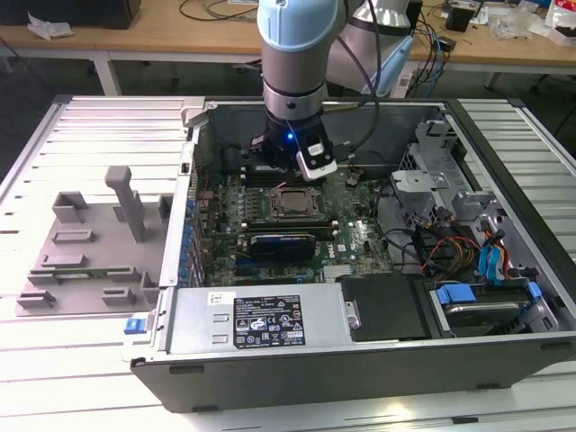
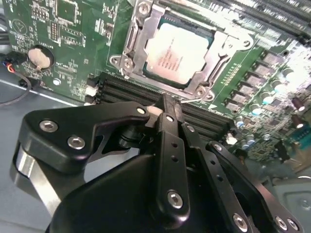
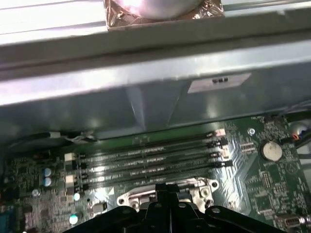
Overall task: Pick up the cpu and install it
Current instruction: 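Install the first cpu locking lever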
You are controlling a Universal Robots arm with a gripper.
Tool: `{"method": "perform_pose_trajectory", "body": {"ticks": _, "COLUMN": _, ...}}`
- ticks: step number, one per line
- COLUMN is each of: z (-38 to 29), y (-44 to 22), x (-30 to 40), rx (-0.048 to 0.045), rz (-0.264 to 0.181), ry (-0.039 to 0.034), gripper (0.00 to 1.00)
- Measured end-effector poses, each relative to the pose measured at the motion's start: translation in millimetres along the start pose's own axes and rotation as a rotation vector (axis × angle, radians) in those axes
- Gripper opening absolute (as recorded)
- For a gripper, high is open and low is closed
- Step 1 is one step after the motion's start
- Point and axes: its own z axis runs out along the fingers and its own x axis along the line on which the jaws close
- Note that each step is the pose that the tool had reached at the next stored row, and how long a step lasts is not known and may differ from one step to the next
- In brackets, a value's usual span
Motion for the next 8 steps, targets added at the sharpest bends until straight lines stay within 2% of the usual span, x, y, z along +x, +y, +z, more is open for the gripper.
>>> {"method": "perform_pose_trajectory", "body": {"ticks": 2, "z": 2.0, "y": 5.4, "x": 1.0, "rx": 0.0051, "rz": 0.001, "ry": -0.0008, "gripper": 0.11}}
{"method": "perform_pose_trajectory", "body": {"ticks": 3, "z": 3.9, "y": 7.6, "x": 1.3, "rx": 0.0152, "rz": 0.001, "ry": -0.0026, "gripper": 0.11}}
{"method": "perform_pose_trajectory", "body": {"ticks": 8, "z": 8.6, "y": 12.3, "x": 1.5, "rx": 0.0544, "rz": 0.001, "ry": -0.0079, "gripper": 0.11}}
